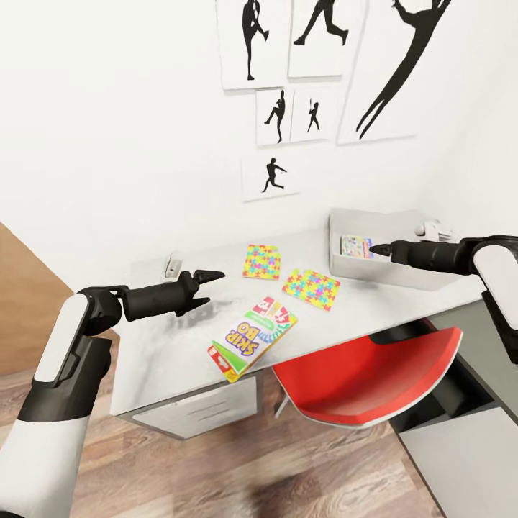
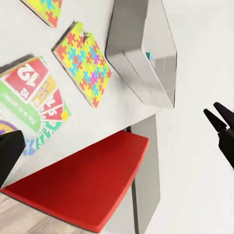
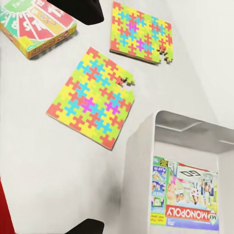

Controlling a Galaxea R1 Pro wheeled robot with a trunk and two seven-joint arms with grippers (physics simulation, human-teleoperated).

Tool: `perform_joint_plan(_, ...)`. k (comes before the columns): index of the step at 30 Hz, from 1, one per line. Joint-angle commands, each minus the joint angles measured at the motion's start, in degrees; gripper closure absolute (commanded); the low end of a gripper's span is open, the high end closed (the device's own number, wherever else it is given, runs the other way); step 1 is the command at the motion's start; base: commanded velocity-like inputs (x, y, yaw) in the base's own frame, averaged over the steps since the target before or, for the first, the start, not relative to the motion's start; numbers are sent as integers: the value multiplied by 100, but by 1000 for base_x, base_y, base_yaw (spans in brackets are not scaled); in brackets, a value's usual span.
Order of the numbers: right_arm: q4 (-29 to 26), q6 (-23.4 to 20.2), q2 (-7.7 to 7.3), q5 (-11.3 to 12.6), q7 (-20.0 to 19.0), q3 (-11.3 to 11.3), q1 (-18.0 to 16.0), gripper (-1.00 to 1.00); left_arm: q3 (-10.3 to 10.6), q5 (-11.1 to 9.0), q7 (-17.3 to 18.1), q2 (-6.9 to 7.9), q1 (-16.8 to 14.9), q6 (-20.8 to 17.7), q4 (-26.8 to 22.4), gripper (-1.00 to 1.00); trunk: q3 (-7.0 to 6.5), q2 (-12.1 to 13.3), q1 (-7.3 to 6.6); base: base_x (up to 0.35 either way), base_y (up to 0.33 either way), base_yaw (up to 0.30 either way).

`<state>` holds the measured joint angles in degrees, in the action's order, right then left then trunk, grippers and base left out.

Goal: Put all the toys in the child's room - the three board games (two on the bed and one on the table), the two jigsaw puzzles on the table, and the tennis ball on the table - inside the toy box on the table in the child's room.

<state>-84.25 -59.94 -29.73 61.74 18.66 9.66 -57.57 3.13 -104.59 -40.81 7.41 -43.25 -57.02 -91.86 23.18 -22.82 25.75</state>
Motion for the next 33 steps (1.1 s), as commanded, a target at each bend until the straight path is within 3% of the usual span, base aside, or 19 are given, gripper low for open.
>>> perform_joint_plan(1,-4,-6,-2,68,59,30,0,-100,-61,-54,-61,12,30,1,-4,-100,0,-10,4,0,0,82)
perform_joint_plan(13,-4,-6,87,108,59,167,49,-100,-303,-53,-63,39,305,1,-8,-100,-112,-10,4,0,0,83)
perform_joint_plan(19,-4,-6,217,119,59,420,132,-100,-345,-17,-60,-3,548,8,-10,-100,-168,-10,4,0,0,56)
perform_joint_plan(24,61,-6,412,135,59,618,202,-100,-354,13,-59,-36,822,44,7,-100,-214,-10,4,0,0,25)
perform_joint_plan(30,360,-6,680,141,55,710,228,-100,-346,32,-59,-65,1172,236,28,-100,-270,-10,4,0,0,12)
perform_joint_plan(33,461,-6,736,142,52,724,228,-100,-341,34,-59,-77,1271,302,25,-100,-298,-10,4,0,0,6)
